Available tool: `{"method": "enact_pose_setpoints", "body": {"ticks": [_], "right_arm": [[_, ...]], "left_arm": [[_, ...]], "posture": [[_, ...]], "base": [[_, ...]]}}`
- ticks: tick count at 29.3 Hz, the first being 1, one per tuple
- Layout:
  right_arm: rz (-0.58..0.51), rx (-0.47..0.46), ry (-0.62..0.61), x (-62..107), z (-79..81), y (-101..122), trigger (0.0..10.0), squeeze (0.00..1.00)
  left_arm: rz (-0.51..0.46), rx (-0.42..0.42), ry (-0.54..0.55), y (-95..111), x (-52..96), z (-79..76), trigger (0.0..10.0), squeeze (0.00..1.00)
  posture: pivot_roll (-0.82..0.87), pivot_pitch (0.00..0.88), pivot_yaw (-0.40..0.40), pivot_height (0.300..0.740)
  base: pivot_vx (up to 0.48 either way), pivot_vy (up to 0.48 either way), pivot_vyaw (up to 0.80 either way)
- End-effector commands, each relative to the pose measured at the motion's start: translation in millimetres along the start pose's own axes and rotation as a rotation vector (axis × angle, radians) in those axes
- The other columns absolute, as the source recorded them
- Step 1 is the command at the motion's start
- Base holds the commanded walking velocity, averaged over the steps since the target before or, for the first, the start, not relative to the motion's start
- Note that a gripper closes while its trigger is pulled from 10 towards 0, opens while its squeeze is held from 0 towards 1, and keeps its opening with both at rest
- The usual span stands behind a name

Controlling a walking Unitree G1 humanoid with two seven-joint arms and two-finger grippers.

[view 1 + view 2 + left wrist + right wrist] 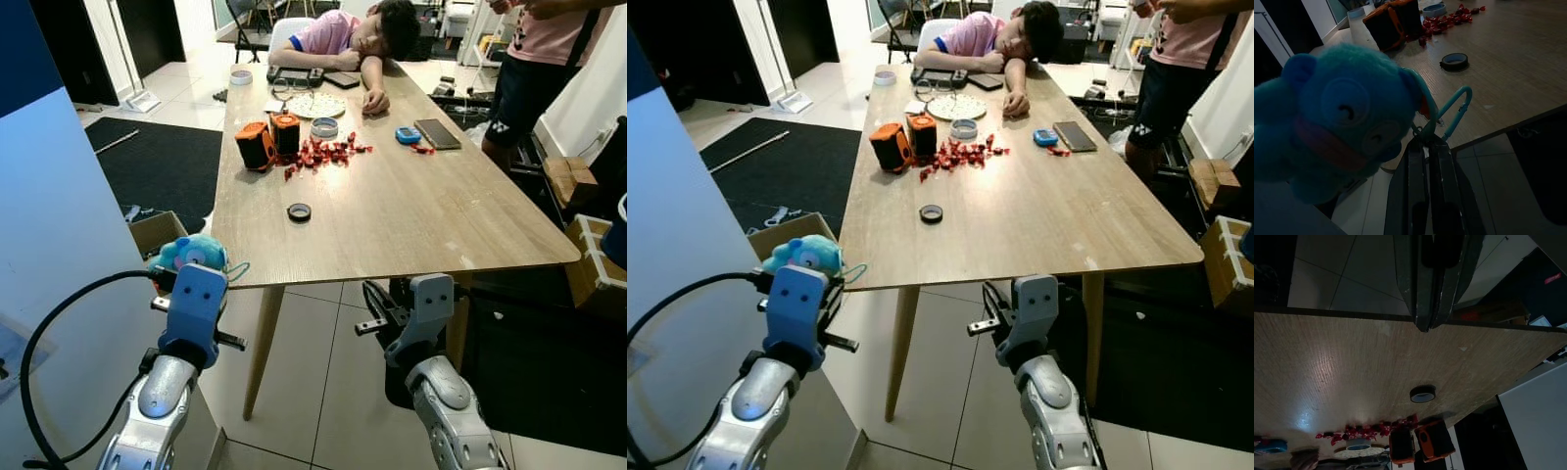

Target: Hang keys on a hook

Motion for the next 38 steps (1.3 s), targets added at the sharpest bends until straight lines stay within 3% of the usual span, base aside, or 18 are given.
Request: {"method": "enact_pose_setpoints", "body": {"ticks": [1,15,38], "right_arm": [[0.018,-0.004,-0.005,1.7,-1.2,-5.9,10.0,0.00],[0.018,-0.005,-0.004,1.1,-1.0,-5.5,10.0,0.00],[0.014,-0.001,0.000,-0.4,-0.6,-4.4,10.0,0.00]], "left_arm": [[0.008,0.011,0.005,-0.3,1.0,-1.5,10.0,0.00],[0.011,0.016,0.012,-0.7,-0.1,-0.5,10.0,0.00],[-0.015,-0.022,-0.005,2.6,-0.6,-2.4,10.0,0.00]], "posture": [[0.19,0.107,0.023,0.740],[0.19,0.106,0.022,0.740],[0.19,0.102,0.020,0.740]], "base": [[0.000,0.000,0.00],[0.000,0.377,0.00],[0.000,-0.029,0.00]]}}
Point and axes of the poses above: a point about 5 cm out from each wrist's last joint towards the gripper, its own x axis pointing back from the gripper into the wrist, its own y axis along the axis of the wrist's last joint, z = x × y, the point moved 5 cm from there along -x, pointing out of the wrist towards the gripper, and after that the axes turned 1 degree about -x, right-handed, at the moved point
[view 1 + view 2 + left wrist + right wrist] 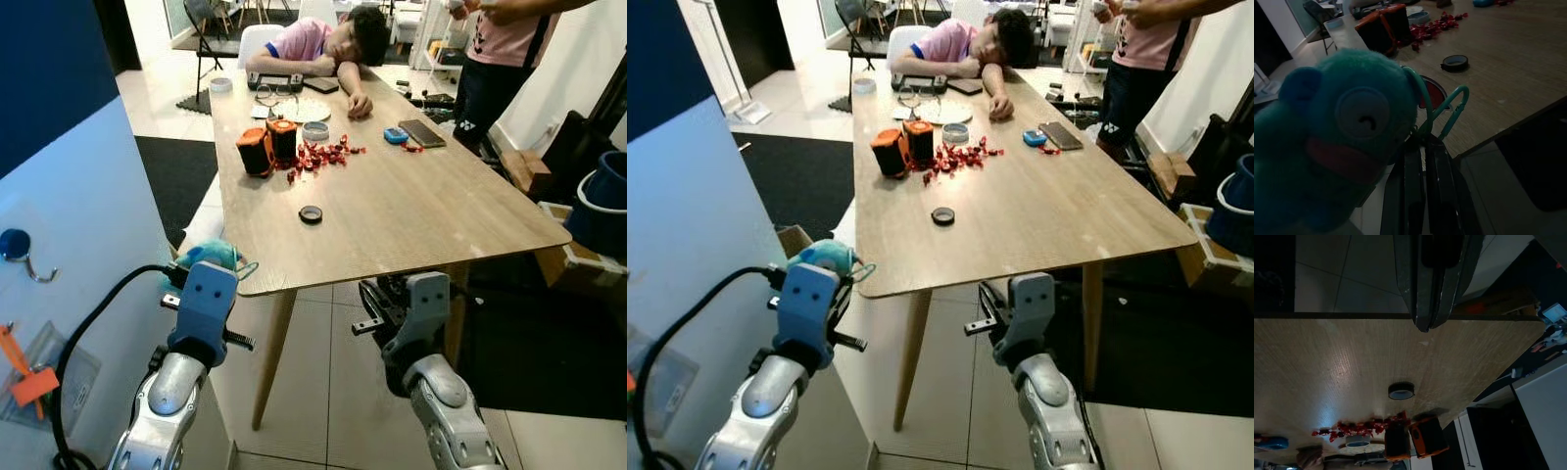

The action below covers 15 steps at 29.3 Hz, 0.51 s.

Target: Hang keys on a hook

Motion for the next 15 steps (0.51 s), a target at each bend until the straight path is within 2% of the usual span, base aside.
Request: {"method": "enact_pose_setpoints", "body": {"ticks": [1,4,15], "right_arm": [[0.011,0.001,-0.005,1.9,-1.7,-3.8,10.0,0.00],[0.011,0.001,-0.005,1.8,-1.7,-3.7,10.0,0.00],[0.012,0.002,-0.002,1.9,-1.9,-4.1,10.0,0.00]], "left_arm": [[-0.001,-0.017,0.017,-2.0,3.0,6.3,10.0,0.00],[-0.001,-0.019,0.018,-2.1,3.0,6.3,10.0,0.00],[0.001,-0.017,0.019,-2.6,3.1,5.5,10.0,0.00]], "posture": [[0.19,0.102,0.020,0.740],[0.19,0.102,0.020,0.740],[0.19,0.096,0.018,0.740]], "base": [[0.000,-0.382,0.00],[0.000,-0.387,0.00],[0.252,-0.402,0.00]]}}
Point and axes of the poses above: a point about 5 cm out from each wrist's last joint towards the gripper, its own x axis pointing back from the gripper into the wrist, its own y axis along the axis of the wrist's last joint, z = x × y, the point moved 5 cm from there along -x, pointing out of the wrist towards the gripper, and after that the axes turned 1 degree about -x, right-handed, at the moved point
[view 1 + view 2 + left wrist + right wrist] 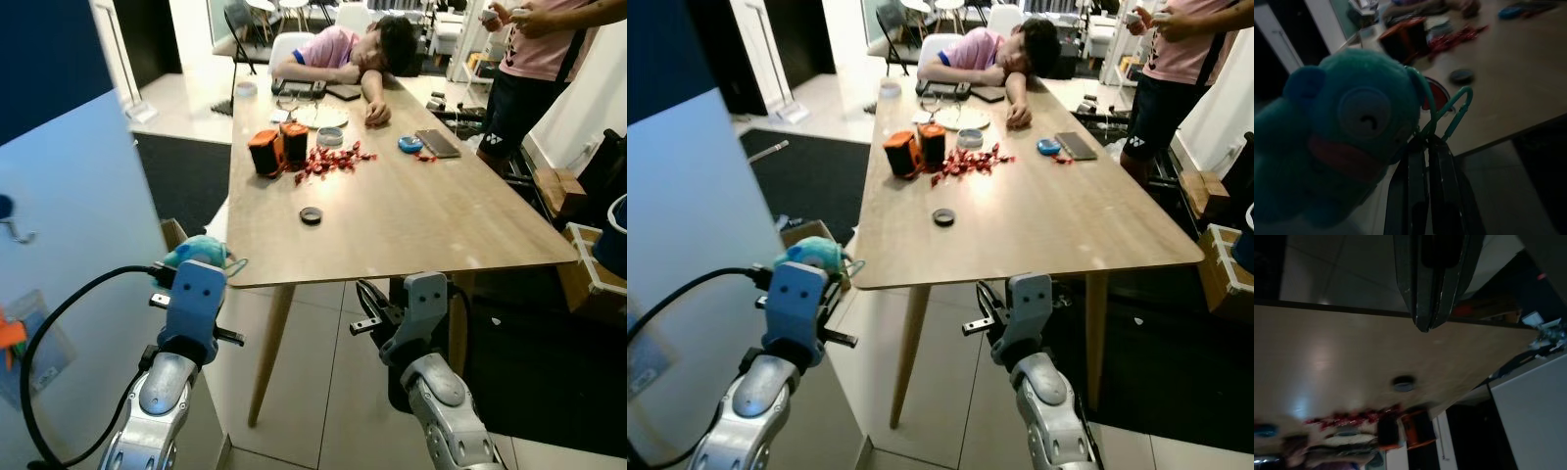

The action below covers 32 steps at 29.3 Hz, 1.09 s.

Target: Hang keys on a hook

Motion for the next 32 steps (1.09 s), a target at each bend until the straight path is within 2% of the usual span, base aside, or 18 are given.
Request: {"method": "enact_pose_setpoints", "body": {"ticks": [1,24,32], "right_arm": [[0.008,-0.002,-0.008,2.5,-2.3,-3.4,10.0,0.00],[0.011,-0.007,-0.007,3.0,-0.8,-4.8,10.0,0.00],[0.013,-0.008,-0.009,2.8,-1.1,-5.3,10.0,0.00]], "left_arm": [[0.005,-0.008,-0.009,-2.1,1.5,-2.1,10.0,0.00],[0.012,-0.002,-0.001,-4.2,2.3,-0.4,10.0,0.00],[0.017,-0.001,0.002,-4.8,1.9,0.1,10.0,0.00]], "posture": [[0.19,0.096,0.018,0.740],[0.19,0.104,0.019,0.740],[0.19,0.106,0.021,0.740]], "base": [[0.251,-0.405,0.00],[0.253,-0.383,0.00],[0.153,-0.189,0.00]]}}
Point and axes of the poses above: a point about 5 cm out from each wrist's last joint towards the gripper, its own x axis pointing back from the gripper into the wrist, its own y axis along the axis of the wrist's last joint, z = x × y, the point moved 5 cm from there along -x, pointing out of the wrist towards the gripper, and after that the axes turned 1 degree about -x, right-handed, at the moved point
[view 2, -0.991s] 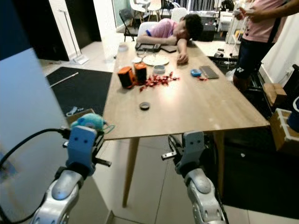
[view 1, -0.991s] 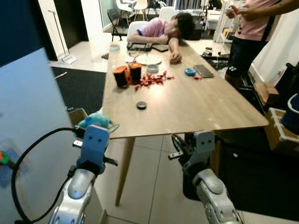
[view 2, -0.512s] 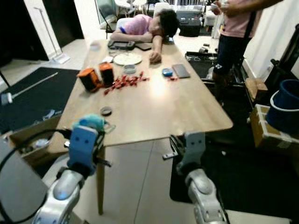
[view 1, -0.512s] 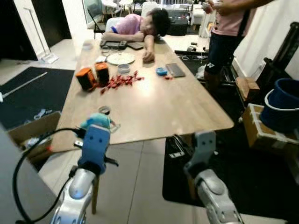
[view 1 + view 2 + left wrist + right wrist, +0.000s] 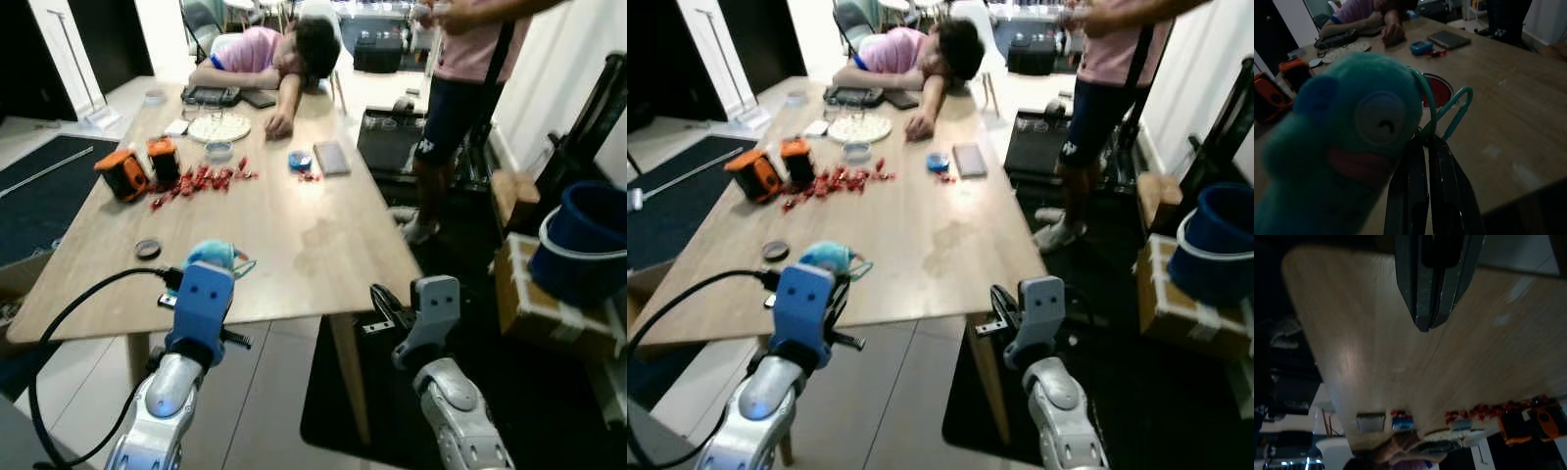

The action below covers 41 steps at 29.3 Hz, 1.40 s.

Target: Hang keys on a hook

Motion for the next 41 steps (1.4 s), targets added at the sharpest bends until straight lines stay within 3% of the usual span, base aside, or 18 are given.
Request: {"method": "enact_pose_setpoints", "body": {"ticks": [1,18,41], "right_arm": [[0.009,-0.010,0.007,1.2,3.7,-3.6,10.0,0.00],[0.008,-0.016,0.013,0.1,5.6,-4.3,10.0,0.00],[0.012,-0.004,0.035,-1.4,9.1,-4.7,10.0,0.00]], "left_arm": [[0.019,-0.006,0.000,-4.4,1.8,0.6,10.0,0.00],[0.015,0.011,-0.003,-2.9,1.2,-1.2,10.0,0.00],[0.019,0.005,-0.003,-4.2,2.0,-1.6,10.0,0.00]], "posture": [[0.19,0.106,0.021,0.740],[0.20,0.102,0.020,0.740],[0.20,0.096,0.014,0.740]], "base": [[0.000,0.000,0.00],[0.000,0.000,0.00],[0.000,0.000,0.78]]}}
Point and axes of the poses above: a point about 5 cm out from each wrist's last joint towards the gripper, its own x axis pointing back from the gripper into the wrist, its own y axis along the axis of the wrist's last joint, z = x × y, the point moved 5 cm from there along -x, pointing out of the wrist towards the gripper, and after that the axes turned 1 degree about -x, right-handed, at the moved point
